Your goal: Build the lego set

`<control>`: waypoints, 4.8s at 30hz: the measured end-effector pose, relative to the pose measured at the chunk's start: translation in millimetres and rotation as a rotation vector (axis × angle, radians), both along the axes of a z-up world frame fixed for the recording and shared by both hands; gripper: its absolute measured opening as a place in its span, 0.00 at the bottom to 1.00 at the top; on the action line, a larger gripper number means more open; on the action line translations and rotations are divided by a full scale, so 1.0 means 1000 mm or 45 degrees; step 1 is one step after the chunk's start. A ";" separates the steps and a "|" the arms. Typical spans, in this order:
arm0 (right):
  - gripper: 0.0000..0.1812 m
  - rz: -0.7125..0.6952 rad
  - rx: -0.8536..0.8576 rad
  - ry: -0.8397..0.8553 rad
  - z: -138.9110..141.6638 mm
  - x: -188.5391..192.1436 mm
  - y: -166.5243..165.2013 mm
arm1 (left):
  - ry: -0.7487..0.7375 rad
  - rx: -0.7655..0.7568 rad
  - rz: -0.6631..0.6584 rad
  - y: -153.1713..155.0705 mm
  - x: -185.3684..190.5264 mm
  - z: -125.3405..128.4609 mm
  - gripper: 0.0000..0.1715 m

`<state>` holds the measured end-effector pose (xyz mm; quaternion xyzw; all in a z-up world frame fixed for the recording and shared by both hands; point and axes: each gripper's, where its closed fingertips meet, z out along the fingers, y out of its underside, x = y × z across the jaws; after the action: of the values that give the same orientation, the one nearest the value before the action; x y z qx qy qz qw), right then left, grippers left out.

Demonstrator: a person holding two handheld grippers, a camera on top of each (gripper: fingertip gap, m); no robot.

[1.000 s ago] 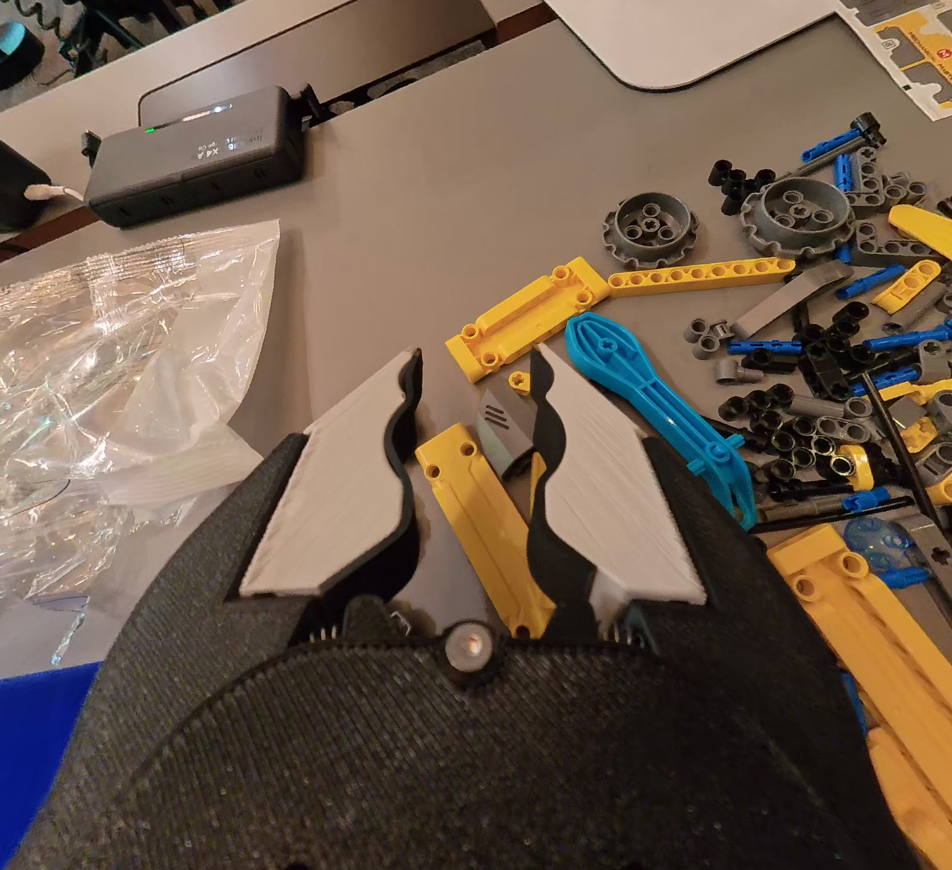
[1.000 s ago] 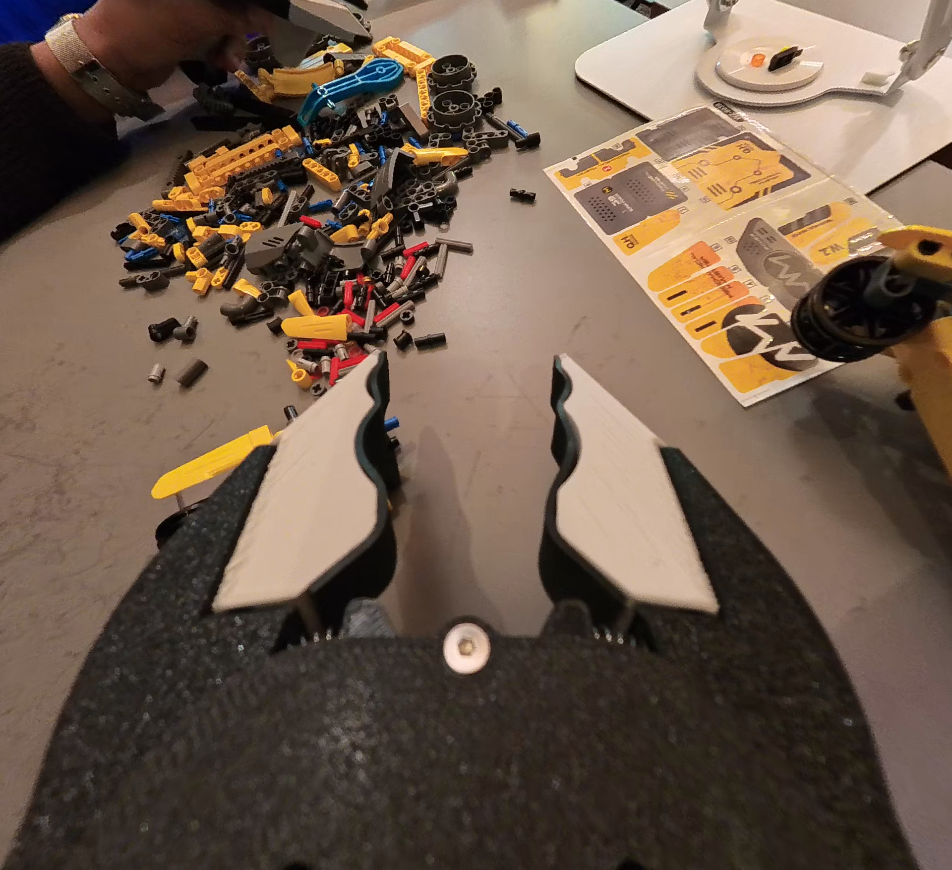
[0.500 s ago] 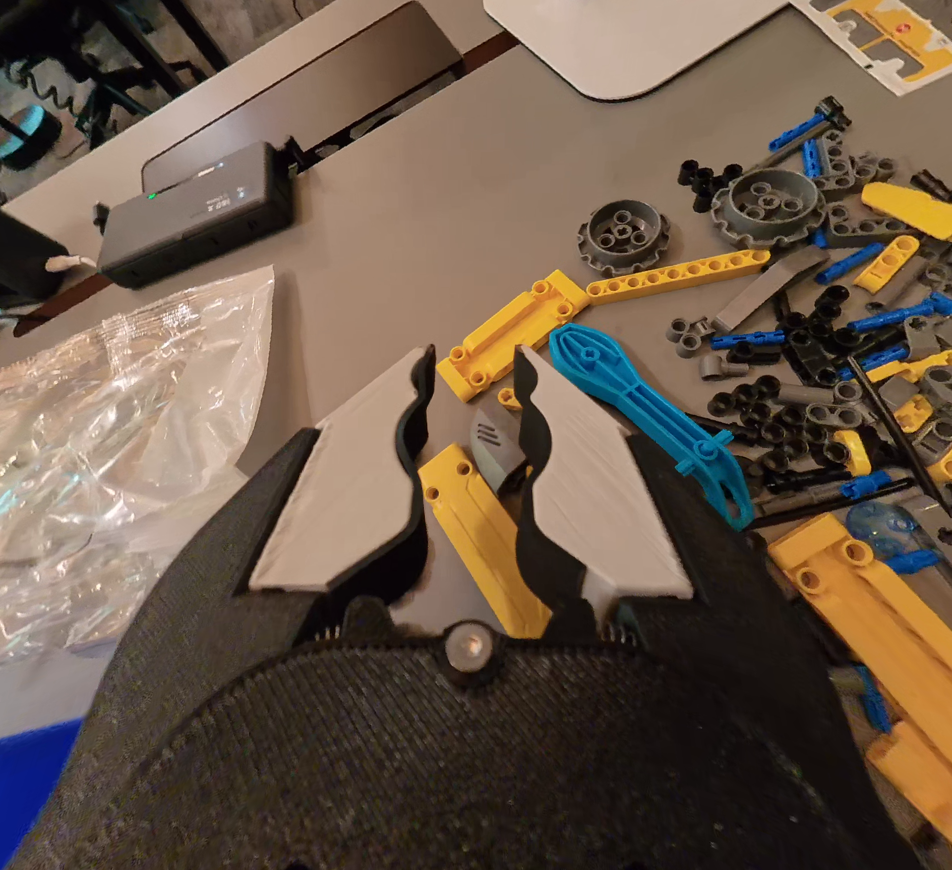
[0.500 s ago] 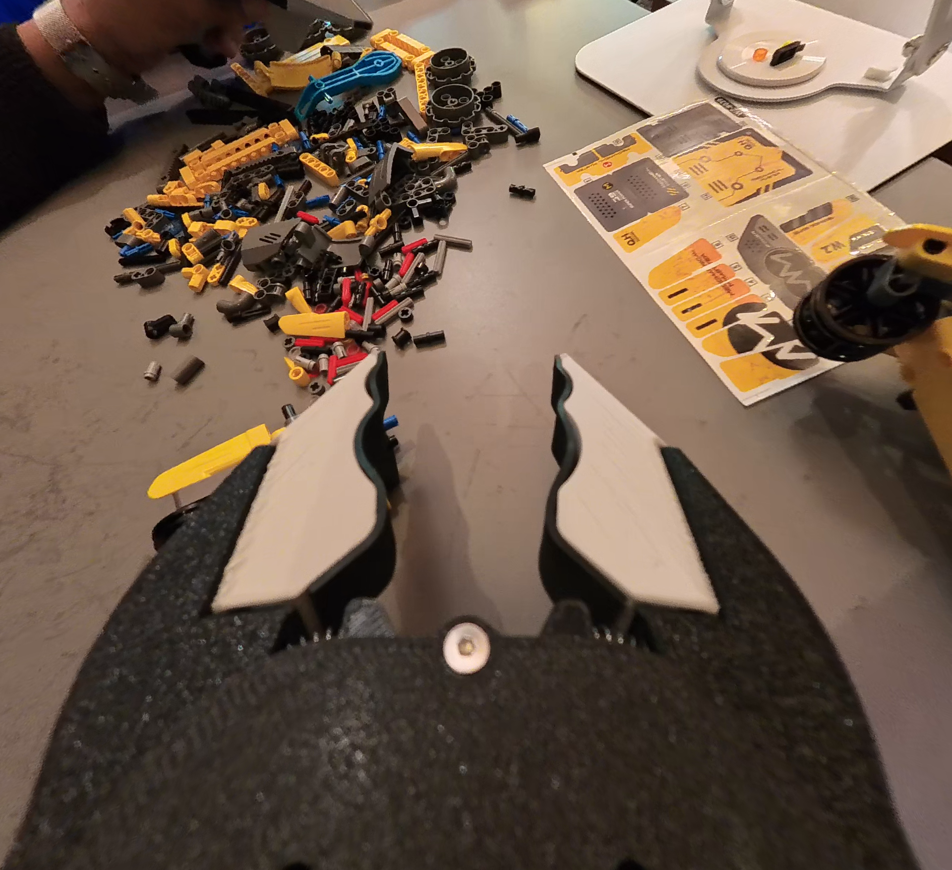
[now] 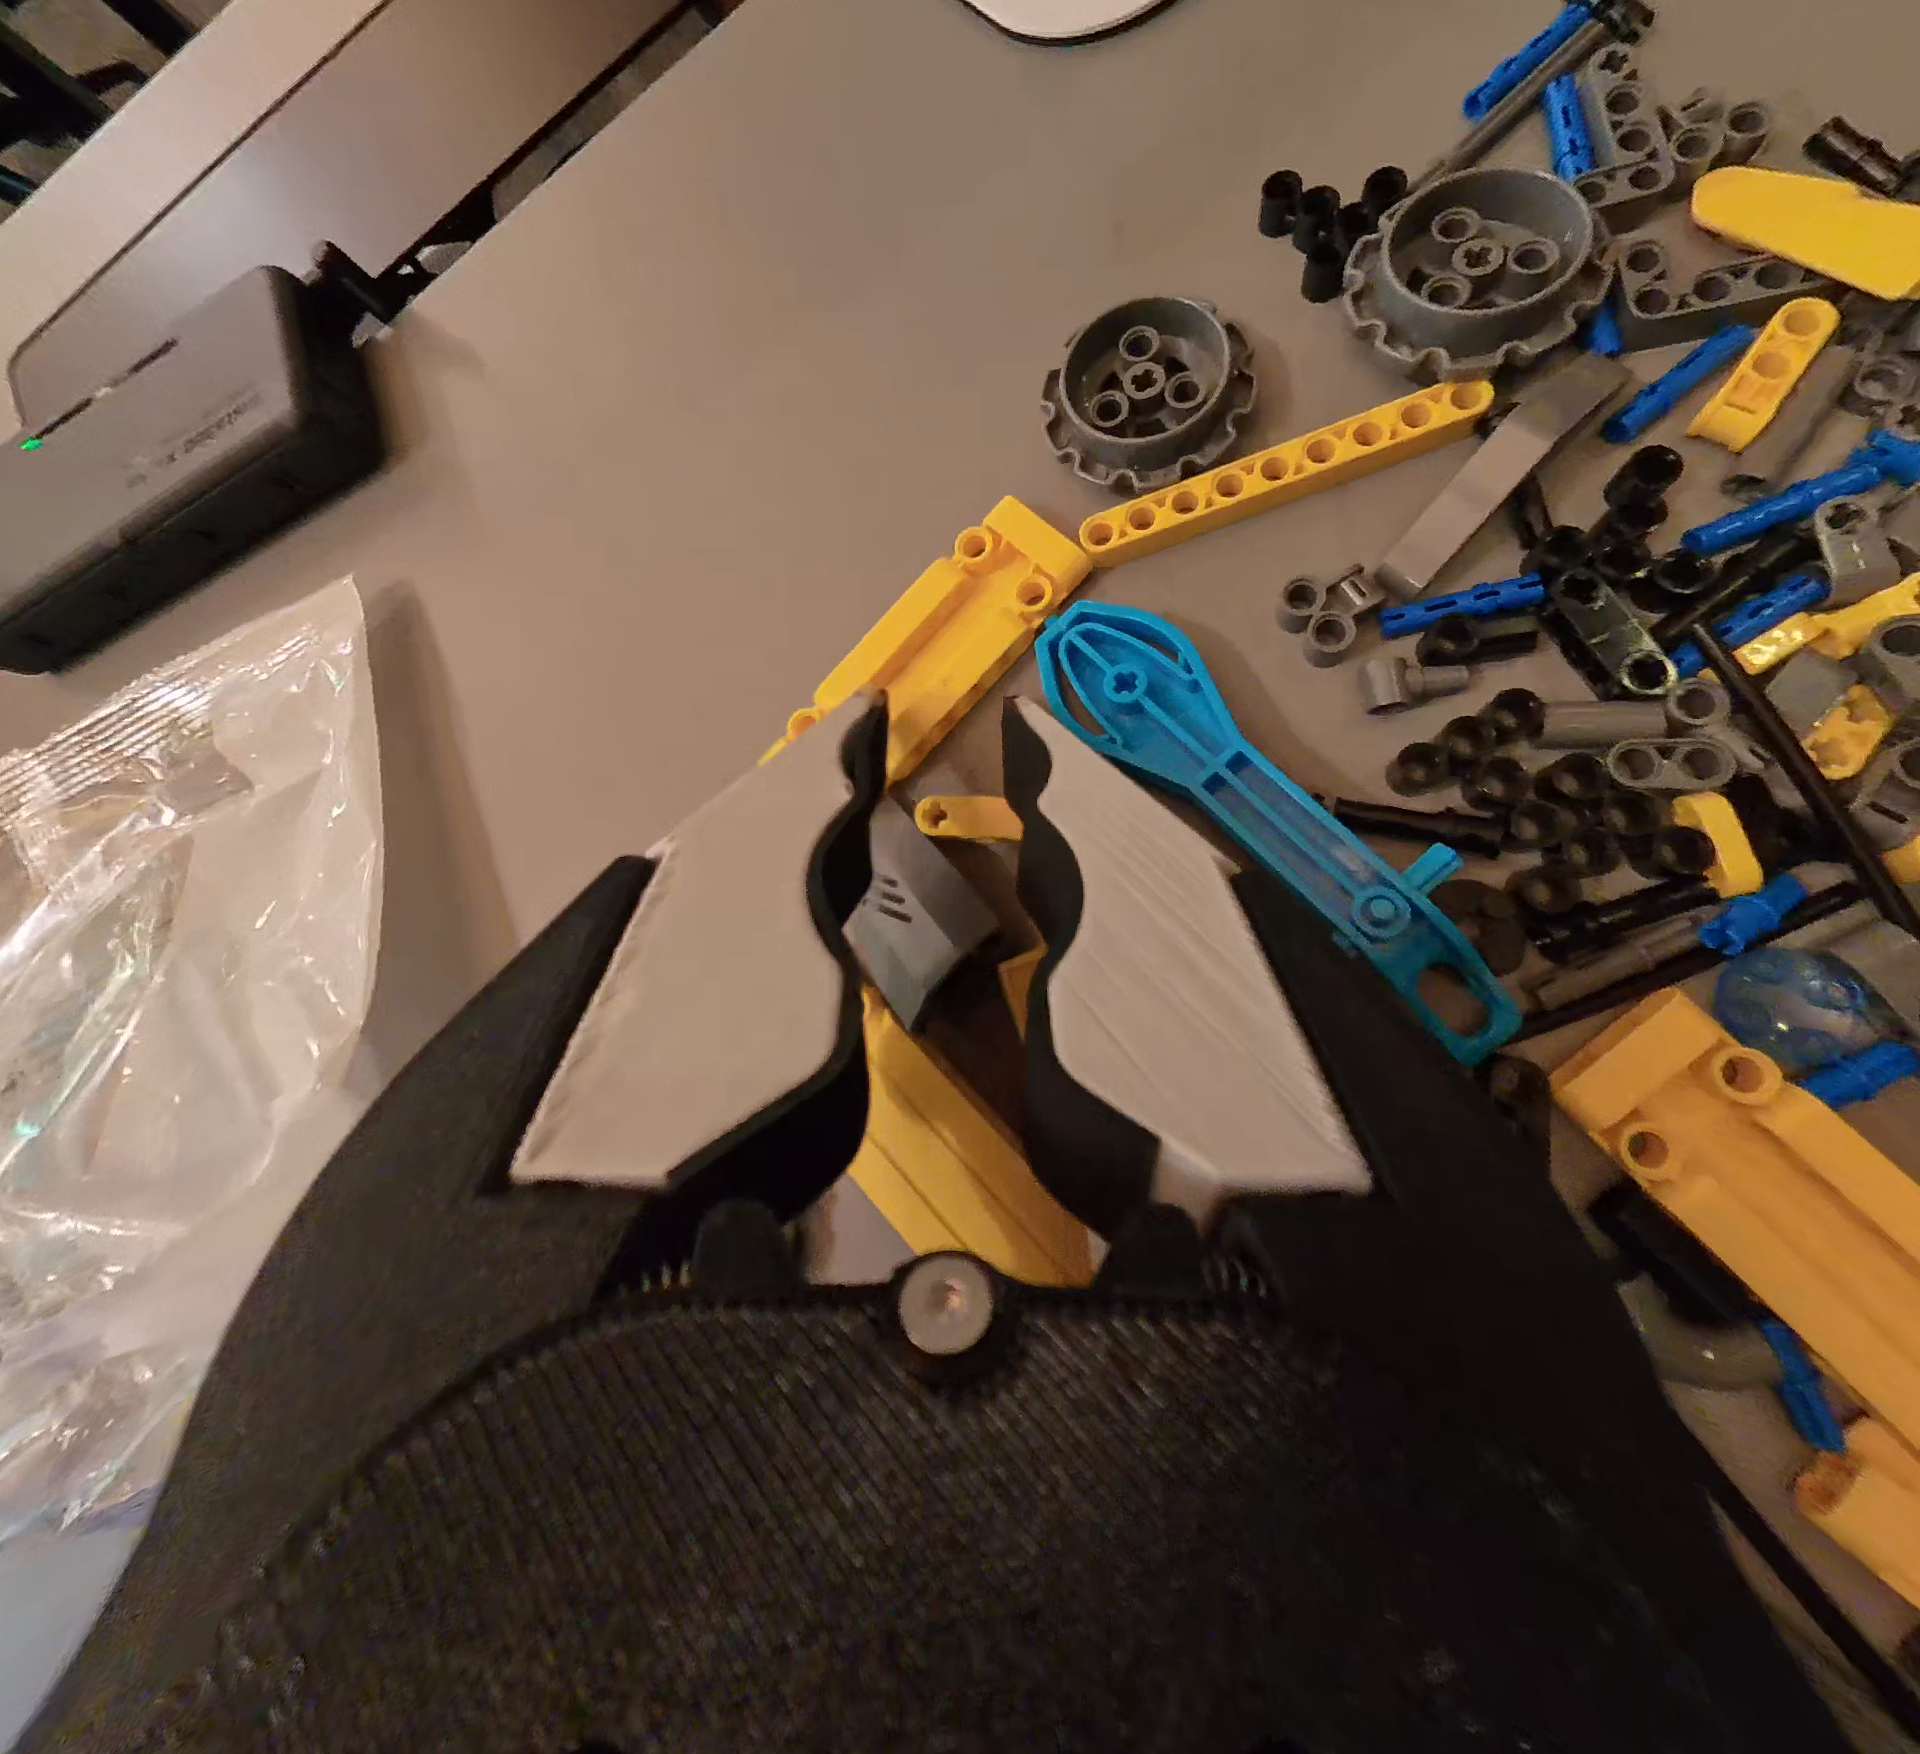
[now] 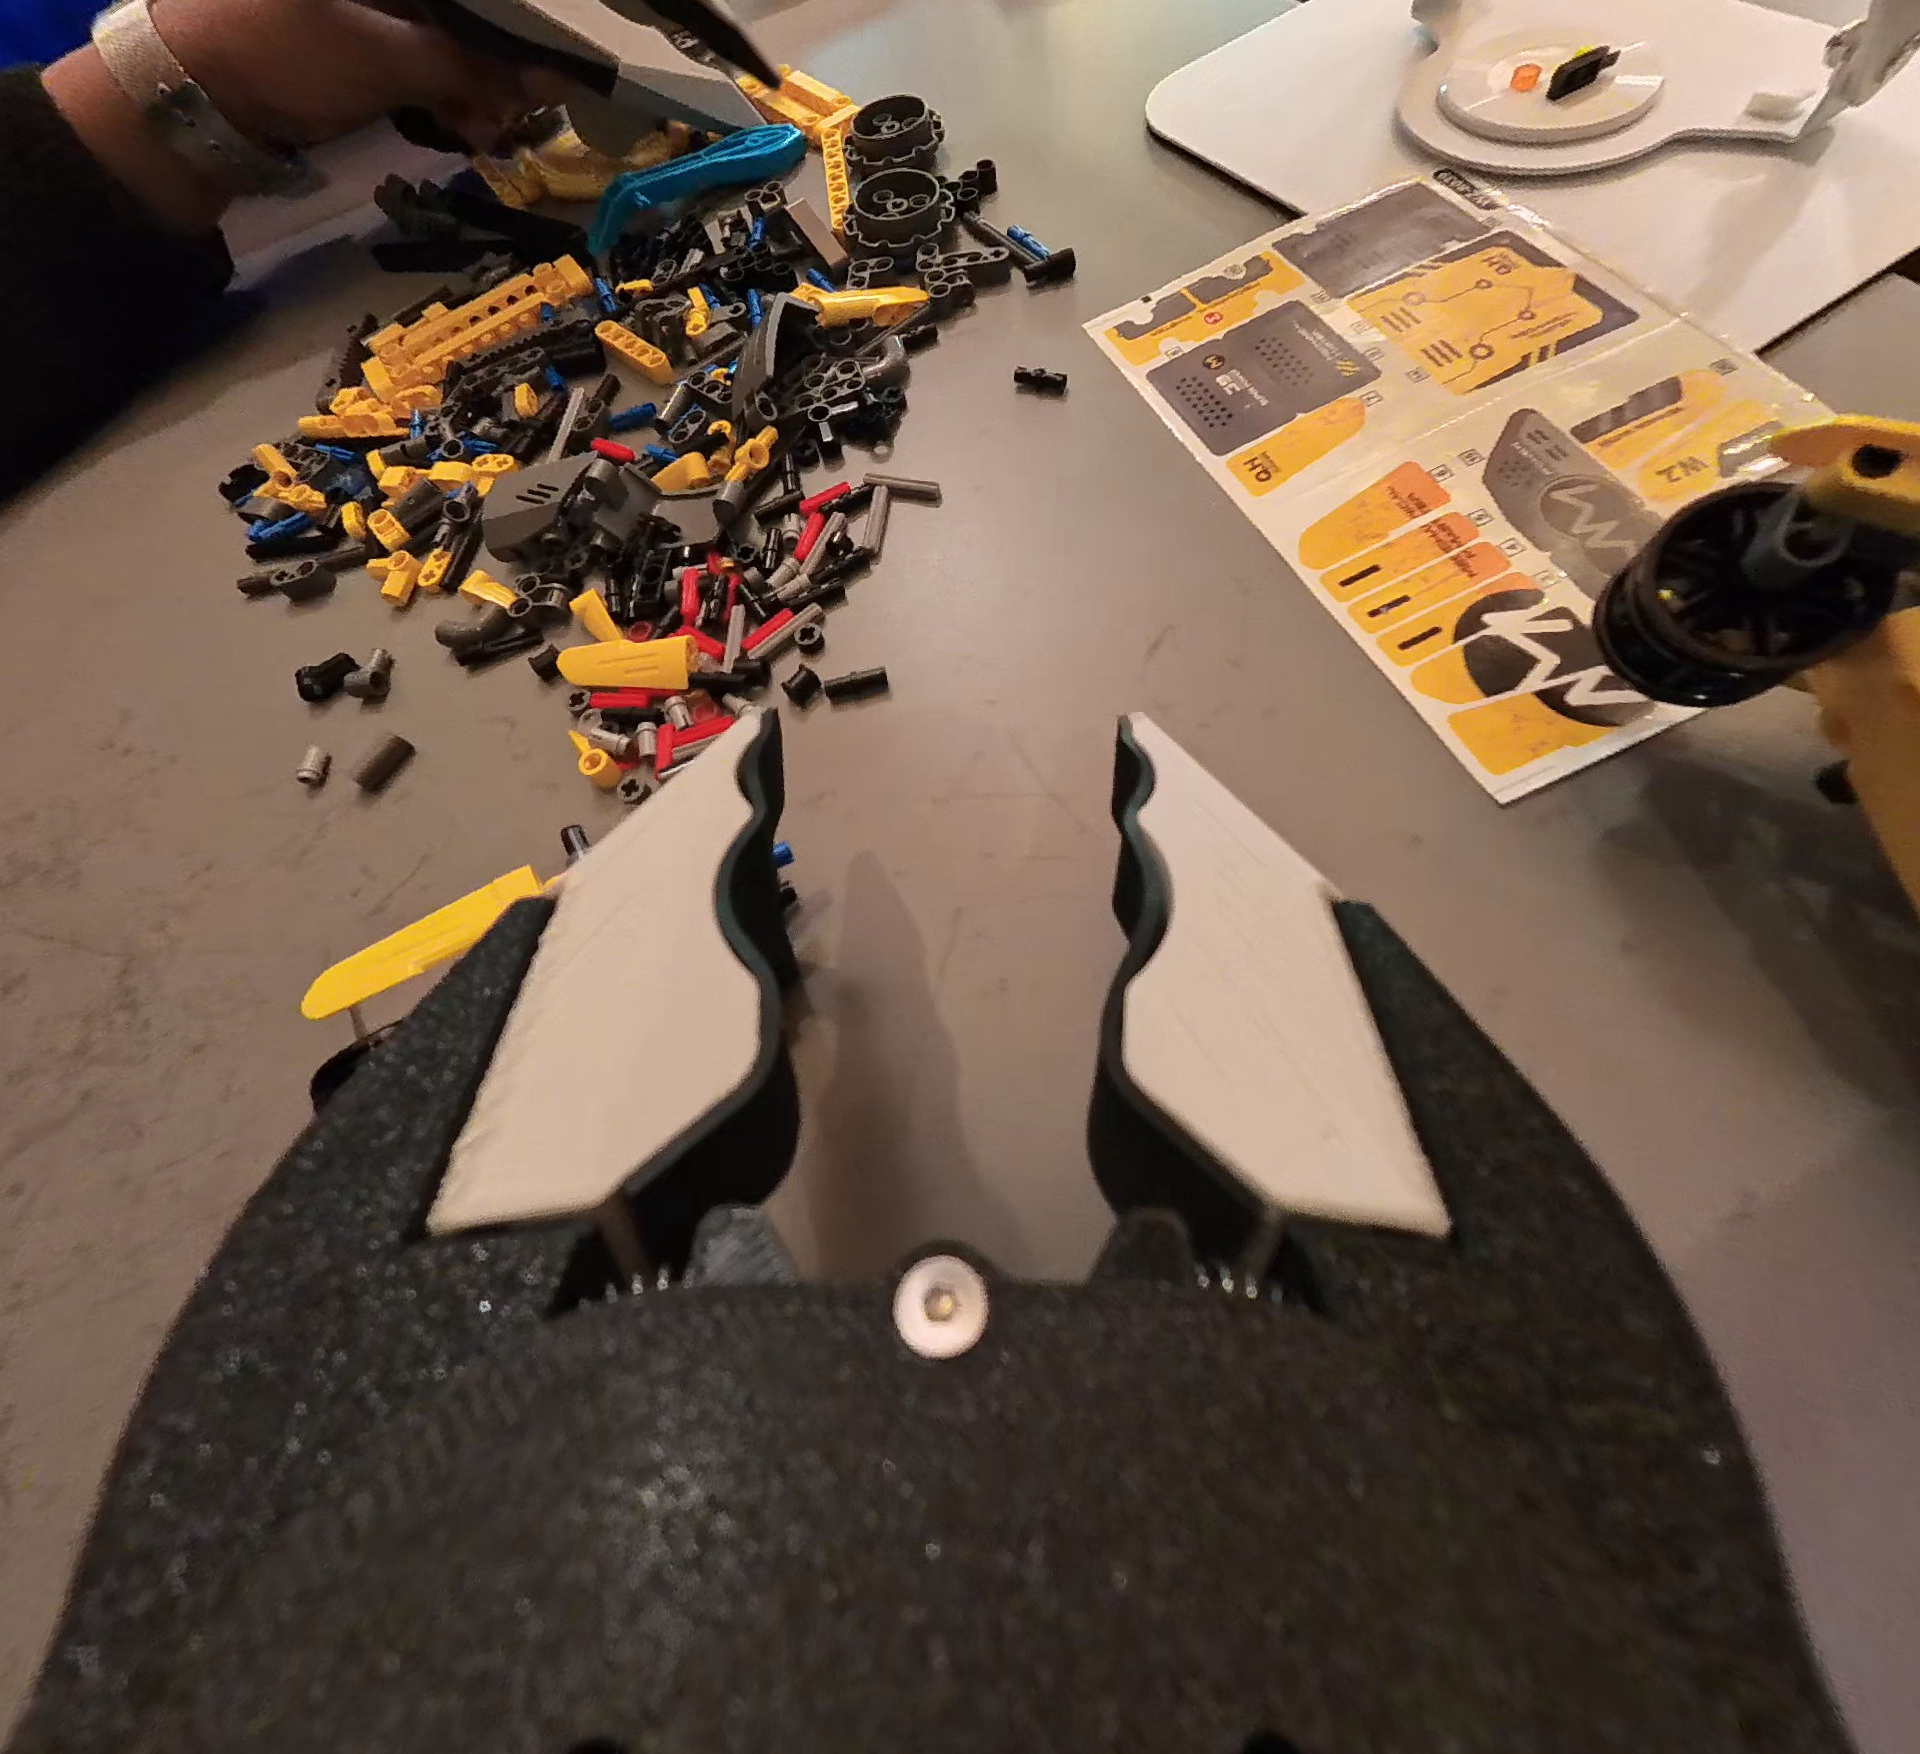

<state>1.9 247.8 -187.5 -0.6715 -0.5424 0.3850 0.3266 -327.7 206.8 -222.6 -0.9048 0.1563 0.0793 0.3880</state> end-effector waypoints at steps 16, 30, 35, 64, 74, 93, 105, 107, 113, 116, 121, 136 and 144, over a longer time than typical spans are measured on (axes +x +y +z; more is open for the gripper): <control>0.35 0.004 -0.010 0.006 0.000 0.000 0.000 | -0.179 0.075 0.007 -0.003 0.002 0.015 0.09; 0.35 0.004 -0.009 0.004 0.000 0.000 0.000 | -0.079 -0.023 -0.014 -0.005 0.009 0.000 0.08; 0.35 0.005 -0.009 0.003 0.000 0.000 0.000 | -0.055 -0.015 -0.024 -0.004 0.010 0.000 0.04; 0.33 0.031 0.220 0.293 0.040 -0.002 -0.011 | -0.656 0.294 -0.247 -0.015 0.089 0.081 0.02; 0.34 0.300 0.444 0.467 0.074 -0.012 -0.083 | -1.144 0.205 -0.847 -0.068 0.242 0.133 0.02; 0.04 0.530 -0.093 0.358 0.076 -0.009 -0.130 | -1.555 -0.106 -0.998 -0.091 0.309 0.120 0.09; 0.04 0.349 -0.620 0.444 0.084 -0.007 -0.099 | -0.459 0.592 -0.875 -0.061 0.283 0.115 0.23; 0.04 0.338 -0.634 0.434 0.080 -0.008 -0.097 | -0.342 0.611 -0.903 -0.063 0.287 0.110 0.21; 0.04 0.344 -0.732 0.451 0.081 -0.008 -0.099 | -0.142 0.623 -0.970 -0.066 0.296 0.096 0.21; 0.04 0.336 -0.751 0.435 0.077 -0.009 -0.097 | -0.066 0.683 -0.948 -0.064 0.295 0.100 0.21; 0.04 0.311 -0.790 0.416 0.070 -0.010 -0.093 | -0.059 0.659 -0.937 -0.062 0.295 0.095 0.17; 0.04 0.327 -0.812 0.416 0.067 -0.011 -0.094 | -0.041 0.653 -0.937 -0.061 0.297 0.091 0.14; 0.06 0.370 -0.759 0.435 0.071 -0.009 -0.097 | -0.156 0.624 -0.932 -0.063 0.298 0.094 0.13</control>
<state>-7.0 150.5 -116.8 -0.5793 -0.4337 0.6749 0.1444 -30.1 144.1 -128.6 -0.6742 0.4197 -0.0826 0.6021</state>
